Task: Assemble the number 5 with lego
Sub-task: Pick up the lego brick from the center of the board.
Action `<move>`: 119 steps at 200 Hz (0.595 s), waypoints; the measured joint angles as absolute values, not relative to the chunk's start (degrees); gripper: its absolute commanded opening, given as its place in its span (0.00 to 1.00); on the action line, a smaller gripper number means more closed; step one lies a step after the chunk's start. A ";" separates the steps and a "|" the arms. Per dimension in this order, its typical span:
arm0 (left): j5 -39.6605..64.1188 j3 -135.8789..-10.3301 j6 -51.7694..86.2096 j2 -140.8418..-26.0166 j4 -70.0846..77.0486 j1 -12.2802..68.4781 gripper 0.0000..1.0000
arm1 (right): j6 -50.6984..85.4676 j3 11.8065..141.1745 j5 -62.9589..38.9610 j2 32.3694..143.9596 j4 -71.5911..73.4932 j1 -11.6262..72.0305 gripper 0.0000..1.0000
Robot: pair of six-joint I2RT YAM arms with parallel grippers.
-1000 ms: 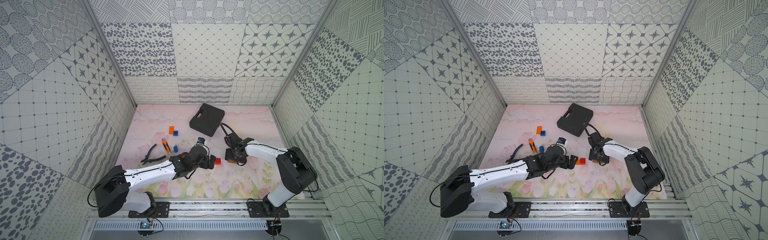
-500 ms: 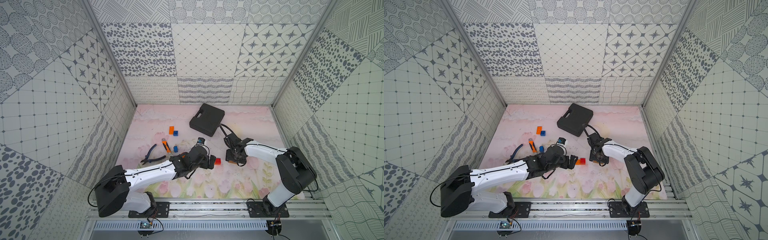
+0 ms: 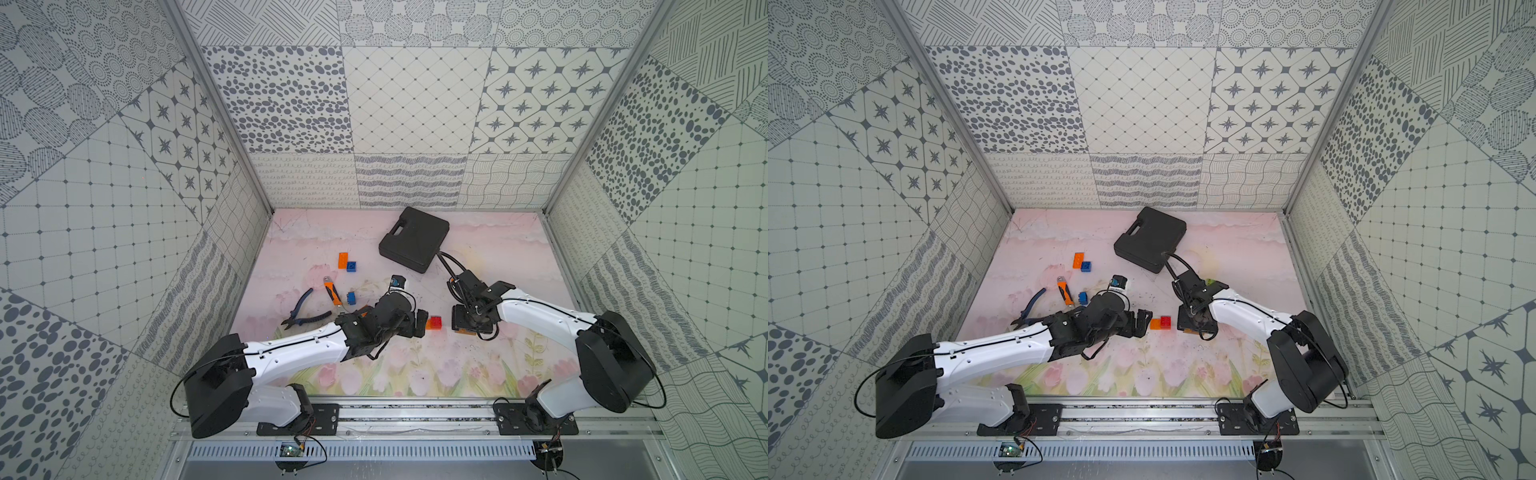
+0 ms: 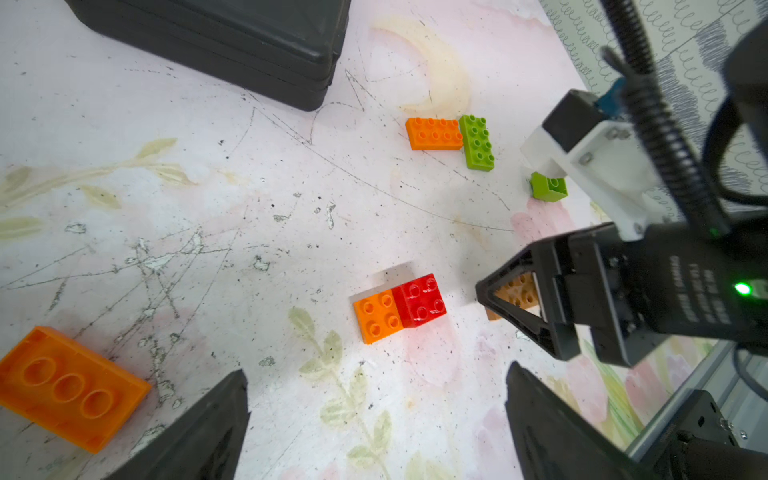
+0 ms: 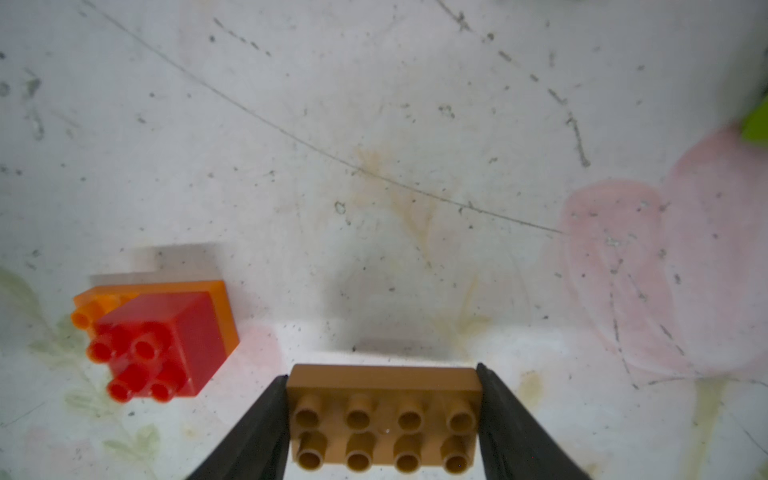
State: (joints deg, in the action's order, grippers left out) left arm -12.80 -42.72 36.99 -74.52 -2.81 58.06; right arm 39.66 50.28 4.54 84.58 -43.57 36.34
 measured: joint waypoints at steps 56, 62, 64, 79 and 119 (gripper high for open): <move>-15.42 -39.16 38.89 -70.83 -2.92 57.91 1.00 | 43.38 45.41 3.92 80.40 -44.64 45.34 0.63; -15.62 -38.63 39.11 -70.43 -2.94 57.82 0.99 | 43.66 45.15 3.64 80.38 -44.36 45.98 0.63; -15.68 -38.41 39.29 -70.28 -2.94 57.76 0.99 | 43.79 45.08 3.51 80.40 -44.25 46.22 0.63; -16.01 -37.30 40.23 -69.43 -2.98 57.47 1.00 | 44.47 45.04 2.79 80.97 -43.13 47.48 0.63; -16.69 -35.29 42.39 -67.00 -3.29 56.80 1.00 | 45.04 47.97 2.17 86.39 -40.42 49.30 0.62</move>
State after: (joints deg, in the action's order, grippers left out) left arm -16.69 -35.29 42.39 -67.00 -3.29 56.80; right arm 45.04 47.97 2.17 86.39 -40.42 49.30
